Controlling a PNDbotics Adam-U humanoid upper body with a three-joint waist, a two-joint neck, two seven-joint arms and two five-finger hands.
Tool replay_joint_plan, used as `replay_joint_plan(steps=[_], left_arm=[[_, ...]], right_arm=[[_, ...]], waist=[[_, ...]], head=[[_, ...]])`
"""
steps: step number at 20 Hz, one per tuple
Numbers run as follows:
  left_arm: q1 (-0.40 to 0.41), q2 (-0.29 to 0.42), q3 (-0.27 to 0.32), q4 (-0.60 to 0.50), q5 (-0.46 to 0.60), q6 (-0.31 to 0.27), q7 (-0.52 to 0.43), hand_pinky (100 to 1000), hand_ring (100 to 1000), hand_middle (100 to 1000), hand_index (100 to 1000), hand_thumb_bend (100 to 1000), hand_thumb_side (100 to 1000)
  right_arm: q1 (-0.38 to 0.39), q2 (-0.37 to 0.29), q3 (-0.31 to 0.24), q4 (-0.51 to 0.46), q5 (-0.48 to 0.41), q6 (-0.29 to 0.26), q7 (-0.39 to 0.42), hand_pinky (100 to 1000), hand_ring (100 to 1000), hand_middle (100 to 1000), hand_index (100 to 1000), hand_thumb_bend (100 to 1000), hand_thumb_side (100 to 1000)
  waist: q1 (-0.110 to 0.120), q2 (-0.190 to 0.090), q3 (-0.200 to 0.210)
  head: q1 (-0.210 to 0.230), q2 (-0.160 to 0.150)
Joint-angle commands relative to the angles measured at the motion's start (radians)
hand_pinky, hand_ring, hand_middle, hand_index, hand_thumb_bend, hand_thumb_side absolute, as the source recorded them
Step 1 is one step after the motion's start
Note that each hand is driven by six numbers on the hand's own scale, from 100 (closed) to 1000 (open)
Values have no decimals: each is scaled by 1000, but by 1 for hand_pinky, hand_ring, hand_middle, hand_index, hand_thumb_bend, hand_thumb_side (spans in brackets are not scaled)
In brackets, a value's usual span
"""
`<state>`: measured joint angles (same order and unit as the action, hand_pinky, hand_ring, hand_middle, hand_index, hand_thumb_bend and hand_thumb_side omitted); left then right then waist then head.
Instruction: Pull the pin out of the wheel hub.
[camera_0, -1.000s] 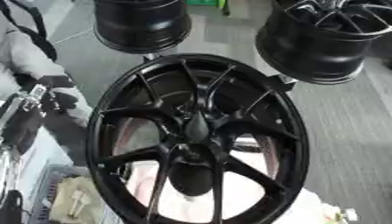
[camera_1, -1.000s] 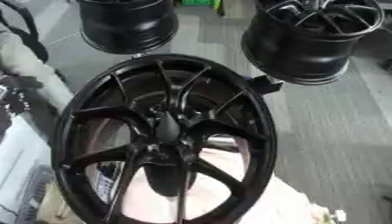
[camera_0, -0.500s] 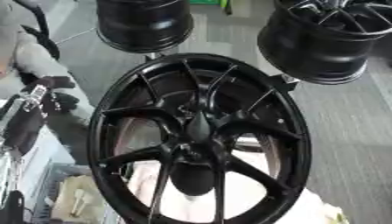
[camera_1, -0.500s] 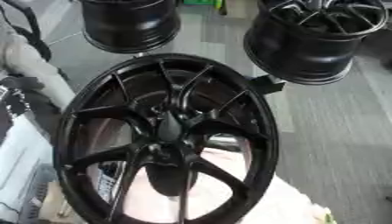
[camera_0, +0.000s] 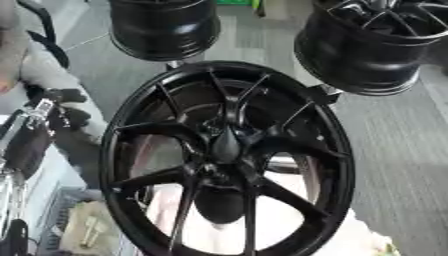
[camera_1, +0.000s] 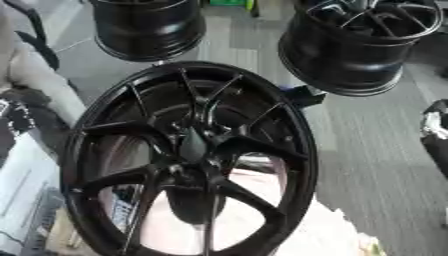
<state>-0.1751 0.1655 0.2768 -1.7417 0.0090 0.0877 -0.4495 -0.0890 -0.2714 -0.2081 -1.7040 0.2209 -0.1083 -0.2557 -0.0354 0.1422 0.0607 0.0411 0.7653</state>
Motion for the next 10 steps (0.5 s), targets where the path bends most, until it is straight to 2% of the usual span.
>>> replay_joint_plan(steps=[1,10], left_arm=[[-5,8,-3,-10,0,-1,-6,677,639,710,781,100,784],[-3,5,-4,-9,1,-3,-9,683,643,710,780,100,786]], right_arm=[[-14,-3,16,-29,-54,-22,6,695,628,686,857,100,529],[-20,16,48,-31,-122,-36,43,691,619,675,848,100,561]], waist=[[2,-8,-1],[3,-3,-1]], head=[[-2,5],[2,5]])
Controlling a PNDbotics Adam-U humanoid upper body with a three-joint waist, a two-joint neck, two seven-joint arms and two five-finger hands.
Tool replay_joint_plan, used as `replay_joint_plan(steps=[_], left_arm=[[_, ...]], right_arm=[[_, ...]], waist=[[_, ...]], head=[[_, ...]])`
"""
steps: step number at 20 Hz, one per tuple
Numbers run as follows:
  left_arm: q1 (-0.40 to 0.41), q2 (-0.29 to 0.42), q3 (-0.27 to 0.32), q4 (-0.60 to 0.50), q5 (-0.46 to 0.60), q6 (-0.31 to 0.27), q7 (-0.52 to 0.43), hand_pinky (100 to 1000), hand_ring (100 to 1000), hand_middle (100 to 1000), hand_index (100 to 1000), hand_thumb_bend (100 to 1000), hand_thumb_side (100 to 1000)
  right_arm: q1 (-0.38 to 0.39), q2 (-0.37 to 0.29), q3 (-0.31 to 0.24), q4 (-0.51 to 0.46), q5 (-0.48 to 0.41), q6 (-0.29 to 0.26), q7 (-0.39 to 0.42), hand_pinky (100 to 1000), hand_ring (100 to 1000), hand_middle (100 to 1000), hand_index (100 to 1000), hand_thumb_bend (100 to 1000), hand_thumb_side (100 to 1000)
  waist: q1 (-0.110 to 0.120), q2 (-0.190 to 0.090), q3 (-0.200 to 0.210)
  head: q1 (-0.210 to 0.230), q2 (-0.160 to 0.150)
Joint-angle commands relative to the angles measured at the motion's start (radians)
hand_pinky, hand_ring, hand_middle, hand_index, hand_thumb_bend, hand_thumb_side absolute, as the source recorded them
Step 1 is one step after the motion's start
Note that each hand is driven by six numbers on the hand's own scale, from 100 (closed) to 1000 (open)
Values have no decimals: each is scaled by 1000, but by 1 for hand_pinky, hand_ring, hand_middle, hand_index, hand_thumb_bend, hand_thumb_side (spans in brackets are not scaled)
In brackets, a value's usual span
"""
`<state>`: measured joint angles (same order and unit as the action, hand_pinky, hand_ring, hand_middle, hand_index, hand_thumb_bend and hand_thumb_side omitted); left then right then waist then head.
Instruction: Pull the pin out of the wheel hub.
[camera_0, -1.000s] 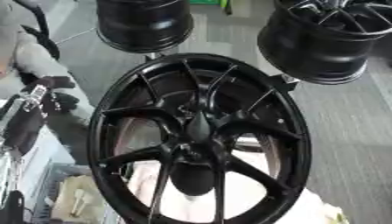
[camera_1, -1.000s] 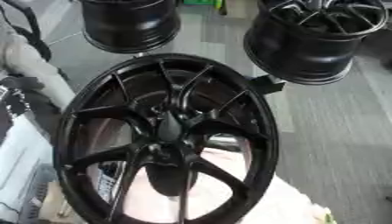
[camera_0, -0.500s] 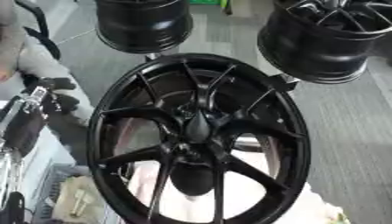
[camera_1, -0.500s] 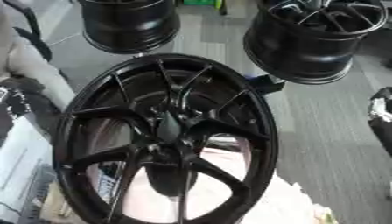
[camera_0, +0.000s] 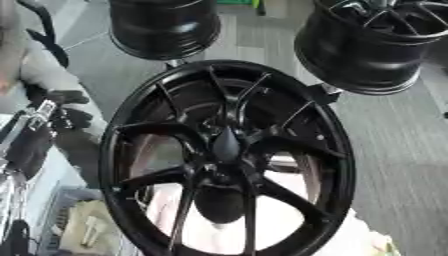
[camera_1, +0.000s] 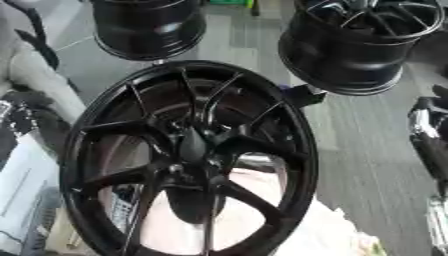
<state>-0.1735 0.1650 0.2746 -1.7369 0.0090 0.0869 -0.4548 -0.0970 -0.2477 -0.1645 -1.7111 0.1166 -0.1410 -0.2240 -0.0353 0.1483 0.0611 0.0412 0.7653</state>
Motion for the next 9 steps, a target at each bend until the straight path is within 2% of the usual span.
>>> replay_joint_plan(steps=[1,9], left_arm=[[-5,5,-3,-13,0,-2,-5,683,643,710,780,100,787],[-3,5,-2,-13,-5,-2,-7,679,638,710,778,100,790]], right_arm=[[-11,-5,6,-23,-20,-4,14,691,619,674,847,100,564],[-9,-2,14,-21,-39,-4,27,692,618,672,844,100,579]], waist=[[4,-9,-2],[2,-9,2]], head=[[1,5],[0,5]])
